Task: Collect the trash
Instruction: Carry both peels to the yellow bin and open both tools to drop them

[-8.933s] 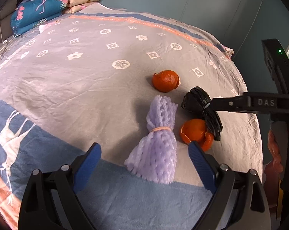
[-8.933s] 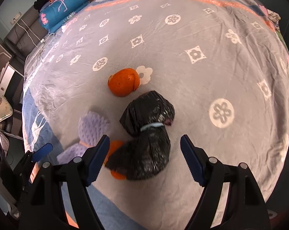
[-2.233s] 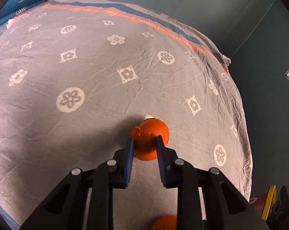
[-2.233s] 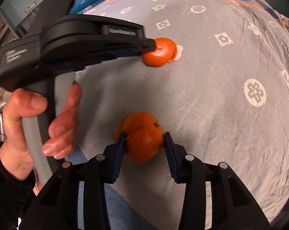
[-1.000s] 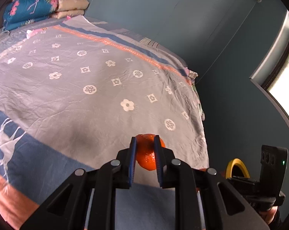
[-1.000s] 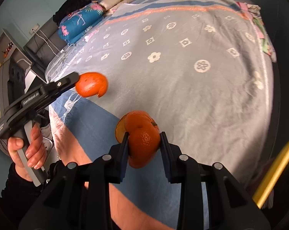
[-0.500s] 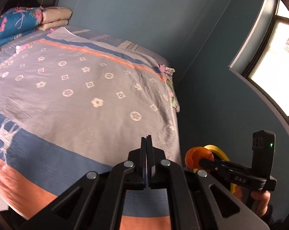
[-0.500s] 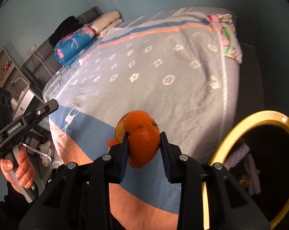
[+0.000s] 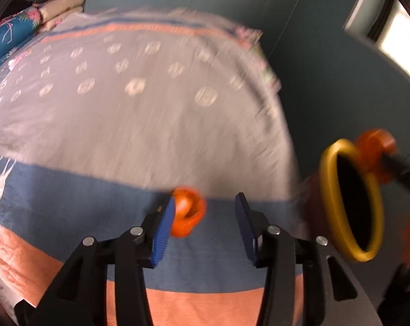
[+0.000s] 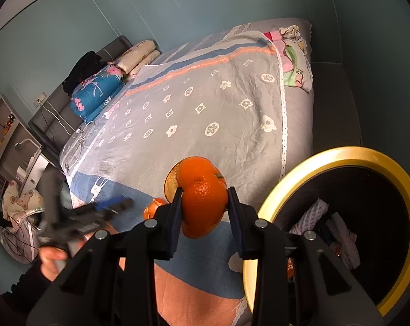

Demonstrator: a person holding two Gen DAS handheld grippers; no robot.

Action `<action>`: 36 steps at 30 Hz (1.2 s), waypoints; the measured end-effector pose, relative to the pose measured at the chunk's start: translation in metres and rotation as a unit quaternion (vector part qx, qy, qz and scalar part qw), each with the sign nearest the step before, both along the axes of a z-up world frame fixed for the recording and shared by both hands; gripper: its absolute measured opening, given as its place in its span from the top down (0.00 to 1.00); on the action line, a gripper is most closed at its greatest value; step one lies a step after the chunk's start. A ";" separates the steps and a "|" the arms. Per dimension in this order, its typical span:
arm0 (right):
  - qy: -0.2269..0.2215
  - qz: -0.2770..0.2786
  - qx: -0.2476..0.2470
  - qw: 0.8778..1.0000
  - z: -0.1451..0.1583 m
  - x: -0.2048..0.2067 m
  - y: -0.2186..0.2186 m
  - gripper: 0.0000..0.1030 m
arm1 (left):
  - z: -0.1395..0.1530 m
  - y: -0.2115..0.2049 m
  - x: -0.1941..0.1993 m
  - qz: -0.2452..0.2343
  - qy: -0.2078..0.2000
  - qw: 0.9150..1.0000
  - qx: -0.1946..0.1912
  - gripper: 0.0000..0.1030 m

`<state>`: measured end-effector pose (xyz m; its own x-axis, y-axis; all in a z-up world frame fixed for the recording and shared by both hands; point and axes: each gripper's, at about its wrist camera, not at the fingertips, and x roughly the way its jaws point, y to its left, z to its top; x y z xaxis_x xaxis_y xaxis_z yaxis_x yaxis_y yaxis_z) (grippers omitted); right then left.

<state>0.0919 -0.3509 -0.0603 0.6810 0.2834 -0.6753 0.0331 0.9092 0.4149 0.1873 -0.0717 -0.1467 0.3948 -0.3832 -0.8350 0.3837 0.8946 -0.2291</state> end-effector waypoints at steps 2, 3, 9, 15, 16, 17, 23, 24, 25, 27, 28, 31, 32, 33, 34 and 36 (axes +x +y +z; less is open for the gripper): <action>0.000 0.000 0.000 1.000 -0.002 0.000 -0.002 0.70 | -0.020 0.001 0.007 0.003 0.027 1.000 0.011 0.59; 0.001 -0.001 0.002 1.000 -0.003 0.000 -0.004 0.70 | -0.028 0.000 0.010 0.005 0.034 0.999 0.021 0.59; 0.006 -0.005 0.015 1.000 -0.014 0.003 -0.009 0.70 | -0.048 -0.016 0.022 -0.008 0.016 0.997 0.069 0.57; 0.012 -0.009 0.025 1.000 -0.022 0.004 -0.014 0.69 | -0.048 -0.027 0.017 -0.024 -0.022 0.994 0.102 0.78; 0.013 -0.009 0.026 1.000 -0.022 0.005 -0.014 0.69 | -0.048 -0.028 0.014 -0.026 -0.026 0.993 0.109 0.78; 0.013 -0.009 0.027 0.999 -0.023 0.004 -0.014 0.69 | -0.047 -0.030 0.010 -0.030 -0.029 0.993 0.115 0.78; 0.010 -0.005 0.029 1.000 -0.022 0.004 -0.011 0.69 | -0.050 -0.043 0.000 -0.060 -0.057 0.984 0.156 0.79; 0.008 -0.005 0.029 1.000 -0.022 0.003 -0.010 0.69 | -0.048 -0.043 0.000 -0.062 -0.058 0.985 0.148 0.81; 0.006 -0.004 0.029 1.000 -0.020 0.002 -0.009 0.69 | -0.047 -0.039 0.001 -0.057 -0.056 0.987 0.136 0.82; 0.000 -0.002 0.028 1.000 -0.015 -0.001 -0.009 0.69 | -0.043 -0.031 0.003 -0.043 -0.042 0.992 0.108 0.86; -0.004 -0.001 0.026 1.000 -0.014 -0.003 -0.009 0.69 | -0.039 -0.025 0.003 -0.035 -0.038 0.994 0.094 0.86; -0.018 -0.002 0.024 1.000 -0.005 -0.009 -0.012 0.69 | -0.014 -0.016 -0.004 -0.023 -0.058 0.996 0.066 0.87; -0.022 -0.004 0.024 0.999 -0.003 -0.011 -0.013 0.69 | -0.003 -0.014 -0.007 -0.020 -0.068 0.996 0.057 0.87; -0.030 -0.007 0.023 0.999 0.001 -0.014 -0.015 0.69 | 0.012 -0.013 -0.012 -0.015 -0.081 0.996 0.046 0.87; -0.032 -0.008 0.024 0.999 0.003 -0.016 -0.016 0.69 | 0.023 -0.013 -0.015 -0.011 -0.092 0.995 0.039 0.87; -0.040 -0.012 0.023 0.999 0.007 -0.020 -0.021 0.69 | 0.049 -0.018 -0.025 -0.006 -0.120 0.992 0.029 0.87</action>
<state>0.0721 -0.3716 -0.0531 0.7388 0.2962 -0.6054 0.0202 0.8881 0.4592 0.1626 -0.0894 -0.0974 0.5808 -0.3429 -0.7383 0.4317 0.8986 -0.0777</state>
